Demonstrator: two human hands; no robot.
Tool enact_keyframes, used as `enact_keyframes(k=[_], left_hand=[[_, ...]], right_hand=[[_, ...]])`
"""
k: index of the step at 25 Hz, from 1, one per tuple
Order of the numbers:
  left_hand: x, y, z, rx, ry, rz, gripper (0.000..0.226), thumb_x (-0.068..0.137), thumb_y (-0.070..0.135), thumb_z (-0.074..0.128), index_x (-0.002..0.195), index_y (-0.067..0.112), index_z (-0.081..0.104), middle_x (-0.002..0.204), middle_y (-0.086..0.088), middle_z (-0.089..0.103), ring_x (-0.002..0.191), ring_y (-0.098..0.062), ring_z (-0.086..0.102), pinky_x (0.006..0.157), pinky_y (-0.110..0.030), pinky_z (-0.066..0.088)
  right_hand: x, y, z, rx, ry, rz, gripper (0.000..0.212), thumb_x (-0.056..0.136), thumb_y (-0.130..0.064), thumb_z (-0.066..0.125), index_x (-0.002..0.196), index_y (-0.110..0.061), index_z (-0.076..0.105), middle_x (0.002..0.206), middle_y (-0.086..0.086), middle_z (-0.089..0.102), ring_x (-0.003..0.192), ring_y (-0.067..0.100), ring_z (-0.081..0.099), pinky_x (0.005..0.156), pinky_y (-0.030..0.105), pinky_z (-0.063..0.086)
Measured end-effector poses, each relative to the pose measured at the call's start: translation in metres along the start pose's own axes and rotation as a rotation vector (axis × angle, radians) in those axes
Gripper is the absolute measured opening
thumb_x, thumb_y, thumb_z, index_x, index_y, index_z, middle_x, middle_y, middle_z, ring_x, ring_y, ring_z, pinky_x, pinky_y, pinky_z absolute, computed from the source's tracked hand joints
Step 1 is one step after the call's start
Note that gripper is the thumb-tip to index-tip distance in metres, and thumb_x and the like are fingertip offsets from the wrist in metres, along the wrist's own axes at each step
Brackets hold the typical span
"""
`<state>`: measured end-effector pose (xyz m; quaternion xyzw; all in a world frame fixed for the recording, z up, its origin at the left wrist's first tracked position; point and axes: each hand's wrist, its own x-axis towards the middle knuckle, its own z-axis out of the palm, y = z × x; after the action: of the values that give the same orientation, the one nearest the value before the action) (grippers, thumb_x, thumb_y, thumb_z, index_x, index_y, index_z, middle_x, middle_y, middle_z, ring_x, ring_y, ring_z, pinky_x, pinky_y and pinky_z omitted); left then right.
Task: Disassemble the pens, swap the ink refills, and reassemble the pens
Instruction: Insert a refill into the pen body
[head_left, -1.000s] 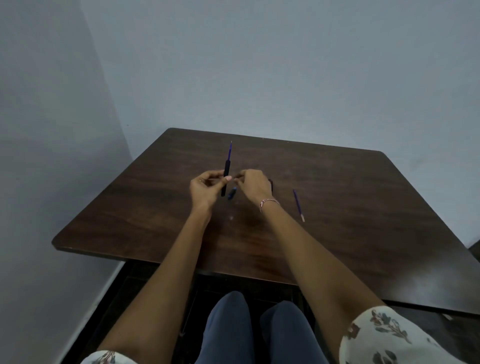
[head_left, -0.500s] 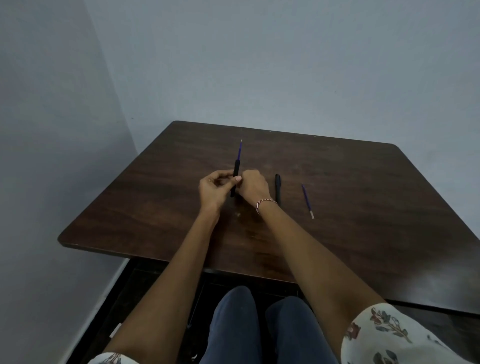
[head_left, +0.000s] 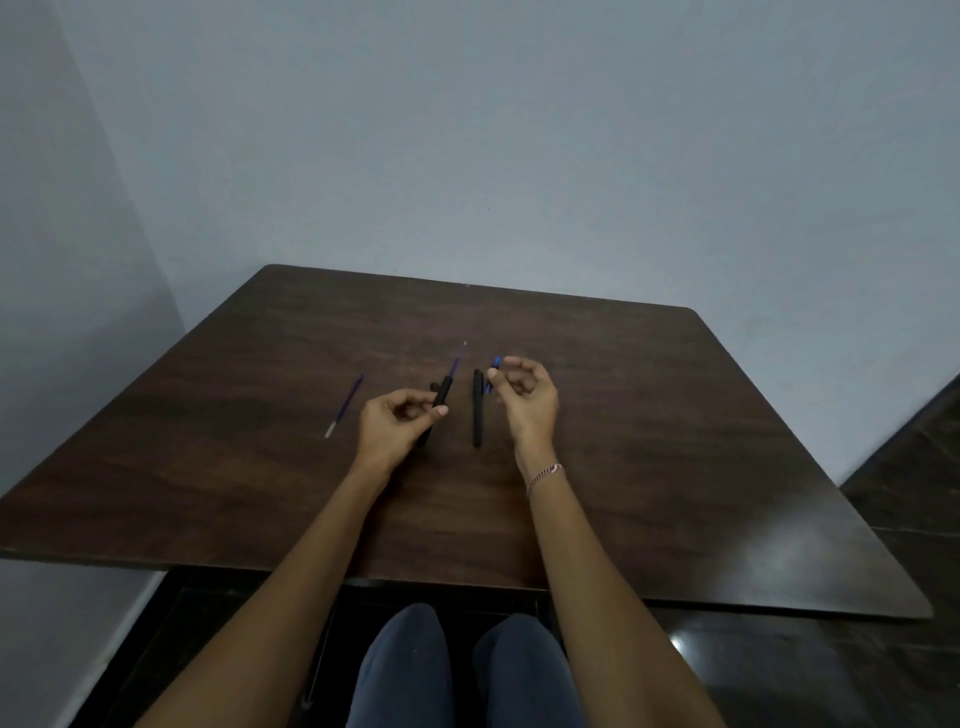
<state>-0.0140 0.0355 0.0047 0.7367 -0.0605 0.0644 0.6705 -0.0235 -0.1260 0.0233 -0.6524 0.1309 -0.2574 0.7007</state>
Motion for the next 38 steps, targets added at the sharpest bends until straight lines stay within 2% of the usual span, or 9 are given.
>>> enact_keyframes(k=[3, 5, 8, 14, 19, 27, 38], left_hand=[[-0.007, 0.004, 0.007, 0.019, -0.051, 0.023, 0.019, 0.07, 0.007, 0.081, 0.076, 0.022, 0.069, 0.064, 0.005, 0.062, 0.06, -0.006, 0.054, 0.059, -0.009, 0.046], [-0.009, 0.005, 0.01, 0.063, -0.087, 0.045, 0.018, 0.07, 0.008, 0.081, 0.077, 0.021, 0.07, 0.064, 0.005, 0.061, 0.061, -0.007, 0.053, 0.061, -0.013, 0.046], [-0.009, 0.002, 0.01, 0.152, -0.146, 0.076, 0.018, 0.07, 0.013, 0.082, 0.079, 0.024, 0.07, 0.069, 0.004, 0.064, 0.064, -0.008, 0.056, 0.065, -0.019, 0.049], [-0.006, -0.002, 0.007, 0.145, -0.173, 0.077, 0.018, 0.069, 0.013, 0.083, 0.08, 0.023, 0.073, 0.068, 0.005, 0.064, 0.065, -0.009, 0.057, 0.066, -0.021, 0.049], [-0.005, -0.004, 0.008, 0.149, -0.184, 0.096, 0.021, 0.068, 0.01, 0.083, 0.081, 0.023, 0.073, 0.068, 0.003, 0.065, 0.06, 0.001, 0.057, 0.062, -0.012, 0.047], [-0.007, 0.0, 0.007, 0.197, -0.221, 0.092, 0.023, 0.068, 0.011, 0.082, 0.081, 0.027, 0.072, 0.073, 0.006, 0.067, 0.063, 0.002, 0.06, 0.063, -0.011, 0.049], [-0.011, 0.003, 0.006, 0.179, -0.215, 0.089, 0.022, 0.069, 0.007, 0.081, 0.085, 0.02, 0.073, 0.073, 0.005, 0.065, 0.062, 0.004, 0.058, 0.061, -0.008, 0.045]], right_hand=[[-0.006, 0.01, -0.012, 0.162, 0.066, 0.016, 0.031, 0.079, -0.004, 0.073, 0.108, -0.008, 0.063, 0.082, 0.006, 0.068, 0.072, 0.011, 0.067, 0.063, 0.023, 0.056], [-0.01, 0.014, -0.013, 0.226, 0.08, 0.004, 0.032, 0.08, -0.002, 0.072, 0.111, -0.006, 0.063, 0.079, 0.004, 0.068, 0.066, 0.004, 0.066, 0.058, 0.017, 0.054], [-0.013, 0.018, -0.015, 0.283, 0.085, -0.026, 0.03, 0.078, -0.002, 0.073, 0.106, -0.01, 0.065, 0.078, 0.002, 0.069, 0.066, 0.007, 0.067, 0.06, 0.018, 0.054], [-0.011, 0.016, -0.018, 0.449, 0.146, -0.064, 0.023, 0.08, 0.002, 0.07, 0.098, -0.01, 0.062, 0.071, -0.001, 0.07, 0.063, 0.009, 0.067, 0.059, 0.02, 0.054], [-0.009, 0.012, -0.022, 0.588, 0.186, -0.057, 0.024, 0.081, 0.003, 0.068, 0.099, -0.012, 0.061, 0.072, -0.002, 0.072, 0.066, 0.009, 0.068, 0.064, 0.019, 0.055], [-0.012, 0.008, -0.023, 0.587, 0.172, -0.07, 0.025, 0.08, 0.004, 0.068, 0.098, -0.013, 0.063, 0.072, -0.002, 0.072, 0.067, 0.008, 0.068, 0.065, 0.019, 0.056], [-0.012, 0.012, -0.022, 0.359, 0.106, -0.142, 0.027, 0.079, -0.001, 0.072, 0.1, -0.016, 0.064, 0.079, -0.001, 0.068, 0.073, 0.005, 0.067, 0.062, 0.018, 0.053]])
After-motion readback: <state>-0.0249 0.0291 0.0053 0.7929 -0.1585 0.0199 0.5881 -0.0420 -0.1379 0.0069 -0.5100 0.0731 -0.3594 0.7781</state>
